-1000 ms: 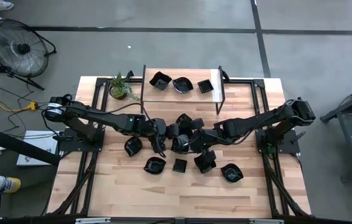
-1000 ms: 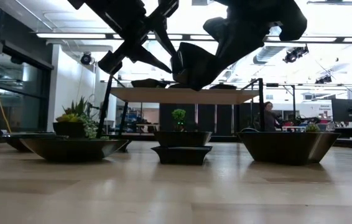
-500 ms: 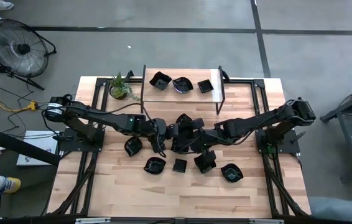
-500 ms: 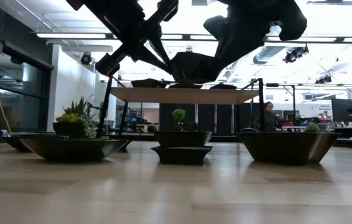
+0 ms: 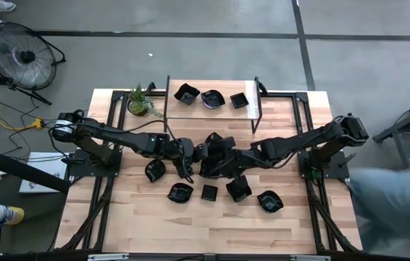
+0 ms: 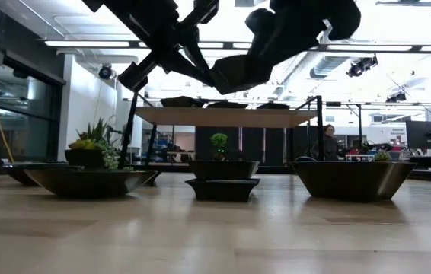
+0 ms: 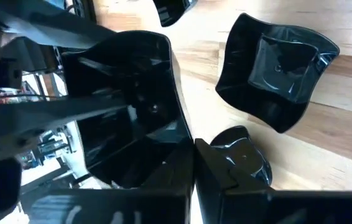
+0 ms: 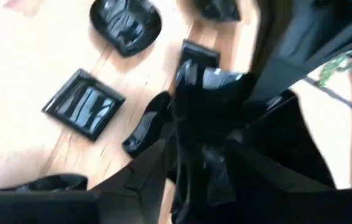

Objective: Pick & Place Mini shaped plates
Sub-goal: Stack the black distorted square plate on top of the black distorted square plate on the shelf

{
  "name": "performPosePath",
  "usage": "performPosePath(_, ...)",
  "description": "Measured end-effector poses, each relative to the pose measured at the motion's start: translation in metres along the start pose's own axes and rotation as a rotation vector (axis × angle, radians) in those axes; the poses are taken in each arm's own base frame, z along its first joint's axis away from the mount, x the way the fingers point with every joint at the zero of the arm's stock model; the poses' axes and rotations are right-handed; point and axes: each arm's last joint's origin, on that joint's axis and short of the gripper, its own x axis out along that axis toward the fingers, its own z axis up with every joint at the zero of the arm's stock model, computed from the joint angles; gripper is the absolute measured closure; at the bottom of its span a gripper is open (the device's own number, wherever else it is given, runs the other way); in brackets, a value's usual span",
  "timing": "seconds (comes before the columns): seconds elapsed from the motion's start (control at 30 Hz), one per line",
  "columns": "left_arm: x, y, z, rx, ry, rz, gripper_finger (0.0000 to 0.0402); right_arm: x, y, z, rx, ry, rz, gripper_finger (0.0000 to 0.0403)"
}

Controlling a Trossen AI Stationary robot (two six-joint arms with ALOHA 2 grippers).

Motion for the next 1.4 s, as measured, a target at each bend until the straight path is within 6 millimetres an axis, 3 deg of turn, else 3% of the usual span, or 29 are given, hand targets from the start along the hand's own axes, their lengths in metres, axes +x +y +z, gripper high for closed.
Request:
performPosePath(0.17, 0.0, -0.001, -0.002, -0.017, 0.064, -0.005, 0.0401, -0.02, -0.002, 0.004, 0.003, -0.032, -0.101, 0.0222)
performPosePath(0.33, -0.004, 0.0, -0.006, -0.074, 0.19, 0.005, 0.0401, -0.053, -0.004, 0.007, 0.07, -0.07, -0.278, 0.0223)
performPosePath(0.6, -0.028, 0.006, -0.016, -0.197, 0.363, 0.066, 0.0401, -0.091, -0.01, 0.003, 0.191, -0.121, -0.407, 0.0224)
performPosePath(0.83, -0.071, 0.013, -0.028, -0.298, 0.488, 0.153, 0.0401, -0.092, -0.013, -0.006, 0.245, -0.059, -0.396, 0.0224)
performPosePath(0.97, -0.094, 0.017, -0.046, -0.414, 0.537, 0.225, 0.0401, -0.091, -0.012, -0.008, 0.253, -0.045, -0.392, 0.0224)
performPosePath(1.1, -0.108, 0.016, -0.074, -0.554, 0.58, 0.268, 0.0401, -0.091, -0.012, -0.008, 0.268, -0.049, -0.385, 0.0224)
performPosePath(1.4, -0.116, 0.012, -0.129, -0.64, 0.517, 0.185, 0.0401, -0.091, -0.012, -0.01, 0.268, -0.027, -0.381, 0.0225)
